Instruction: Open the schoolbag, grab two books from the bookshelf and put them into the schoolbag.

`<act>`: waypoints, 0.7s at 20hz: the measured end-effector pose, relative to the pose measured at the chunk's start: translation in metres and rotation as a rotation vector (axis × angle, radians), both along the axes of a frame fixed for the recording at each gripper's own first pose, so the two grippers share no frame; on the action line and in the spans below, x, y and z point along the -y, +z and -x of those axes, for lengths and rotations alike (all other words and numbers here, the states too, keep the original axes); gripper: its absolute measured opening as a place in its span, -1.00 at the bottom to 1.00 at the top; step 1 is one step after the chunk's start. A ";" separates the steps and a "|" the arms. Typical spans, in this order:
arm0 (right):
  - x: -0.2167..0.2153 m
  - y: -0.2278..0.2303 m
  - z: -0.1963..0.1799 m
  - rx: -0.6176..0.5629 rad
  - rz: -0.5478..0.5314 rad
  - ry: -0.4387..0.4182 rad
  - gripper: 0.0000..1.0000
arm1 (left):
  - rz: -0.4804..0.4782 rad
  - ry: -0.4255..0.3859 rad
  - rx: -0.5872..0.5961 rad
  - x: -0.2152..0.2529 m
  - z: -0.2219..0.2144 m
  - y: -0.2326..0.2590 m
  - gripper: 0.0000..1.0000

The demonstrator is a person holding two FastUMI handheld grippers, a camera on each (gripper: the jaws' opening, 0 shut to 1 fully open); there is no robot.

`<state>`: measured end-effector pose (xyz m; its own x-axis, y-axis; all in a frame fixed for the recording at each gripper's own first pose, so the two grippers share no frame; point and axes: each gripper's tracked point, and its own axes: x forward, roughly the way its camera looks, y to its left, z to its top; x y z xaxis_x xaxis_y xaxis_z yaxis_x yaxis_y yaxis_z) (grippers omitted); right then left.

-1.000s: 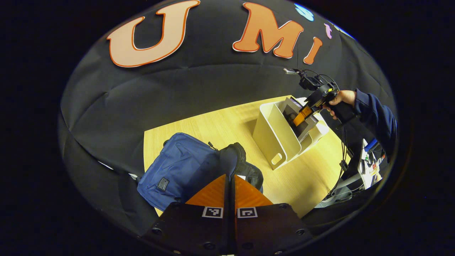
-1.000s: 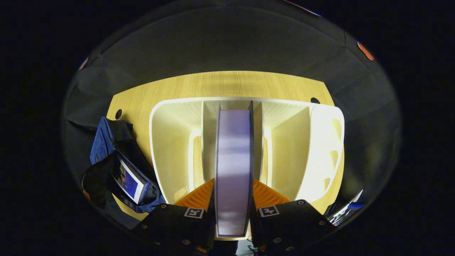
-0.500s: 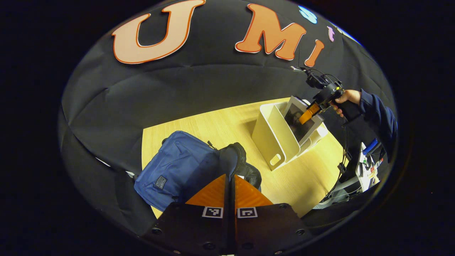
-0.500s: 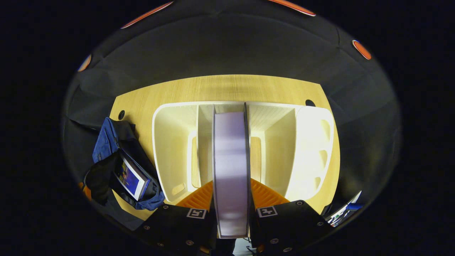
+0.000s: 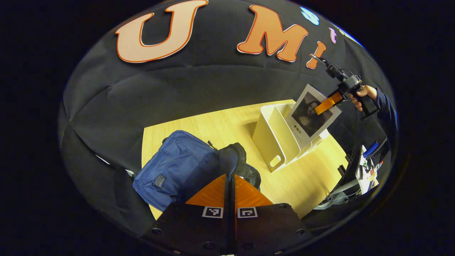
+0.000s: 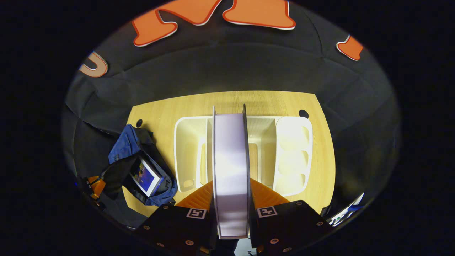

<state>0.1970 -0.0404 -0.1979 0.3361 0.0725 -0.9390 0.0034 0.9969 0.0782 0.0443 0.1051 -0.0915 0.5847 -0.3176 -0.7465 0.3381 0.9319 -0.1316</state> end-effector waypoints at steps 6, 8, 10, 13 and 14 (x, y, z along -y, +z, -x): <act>0.005 0.037 0.010 0.063 -0.031 0.027 -0.26 | -0.029 0.012 0.013 0.000 0.002 0.004 -0.99; 0.007 0.044 0.014 0.073 -0.044 0.032 -0.26 | -0.027 0.017 0.011 0.001 0.001 0.003 -0.99; 0.010 0.049 0.018 0.083 -0.055 0.028 -0.26 | -0.025 0.024 0.009 0.003 0.002 0.003 -0.99; 0.007 0.054 0.022 0.091 -0.129 0.001 -0.28 | -0.025 0.035 0.009 0.002 0.004 0.002 -0.99; 0.002 0.056 0.024 0.096 -0.174 -0.012 -0.29 | -0.023 0.038 0.007 0.002 0.004 0.002 -0.99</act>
<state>0.1730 -0.0424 -0.1414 0.4253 0.2267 -0.8762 -0.0006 0.9682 0.2502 0.0400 0.1031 -0.0894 0.6010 -0.2777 -0.7495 0.3032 0.9468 -0.1077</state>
